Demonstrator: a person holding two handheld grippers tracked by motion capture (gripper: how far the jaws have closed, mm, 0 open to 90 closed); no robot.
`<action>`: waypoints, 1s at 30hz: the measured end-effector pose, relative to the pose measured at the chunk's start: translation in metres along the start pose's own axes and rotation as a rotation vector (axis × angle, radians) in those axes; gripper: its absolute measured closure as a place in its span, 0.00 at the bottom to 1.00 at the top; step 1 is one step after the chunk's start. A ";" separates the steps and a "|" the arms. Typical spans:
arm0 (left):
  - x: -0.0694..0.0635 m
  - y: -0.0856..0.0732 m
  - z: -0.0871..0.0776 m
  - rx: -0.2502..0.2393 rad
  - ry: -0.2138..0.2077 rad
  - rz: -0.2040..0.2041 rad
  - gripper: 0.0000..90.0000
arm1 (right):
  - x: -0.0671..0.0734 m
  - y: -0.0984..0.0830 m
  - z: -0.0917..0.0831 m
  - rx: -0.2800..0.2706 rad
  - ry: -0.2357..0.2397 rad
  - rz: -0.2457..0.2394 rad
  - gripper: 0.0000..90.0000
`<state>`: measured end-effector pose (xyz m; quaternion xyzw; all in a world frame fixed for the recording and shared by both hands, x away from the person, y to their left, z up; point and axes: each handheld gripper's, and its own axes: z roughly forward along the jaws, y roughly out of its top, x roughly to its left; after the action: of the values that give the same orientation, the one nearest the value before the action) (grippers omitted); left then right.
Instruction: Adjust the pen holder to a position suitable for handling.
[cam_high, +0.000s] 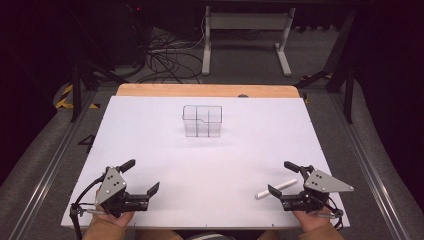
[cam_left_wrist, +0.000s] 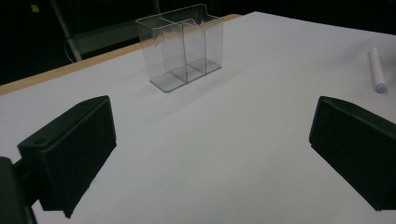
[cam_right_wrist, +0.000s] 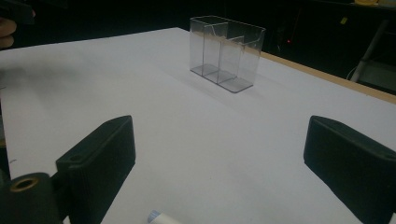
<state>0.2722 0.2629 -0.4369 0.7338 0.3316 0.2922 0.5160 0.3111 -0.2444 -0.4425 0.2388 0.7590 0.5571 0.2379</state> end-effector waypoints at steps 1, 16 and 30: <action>0.000 0.000 -0.001 -0.002 -0.005 -0.004 0.01 | 0.000 0.000 0.000 0.000 0.000 0.000 0.11; 0.004 0.001 -0.006 -0.034 -0.084 -0.034 0.01 | 0.003 0.001 0.005 0.021 0.033 -0.008 0.15; 0.004 0.002 -0.008 -0.041 -0.073 -0.028 0.01 | 0.005 0.011 0.009 0.067 0.032 -0.047 0.17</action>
<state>0.2687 0.2698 -0.4321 0.7287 0.3164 0.2646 0.5467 0.3141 -0.2316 -0.4345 0.2199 0.7863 0.5294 0.2303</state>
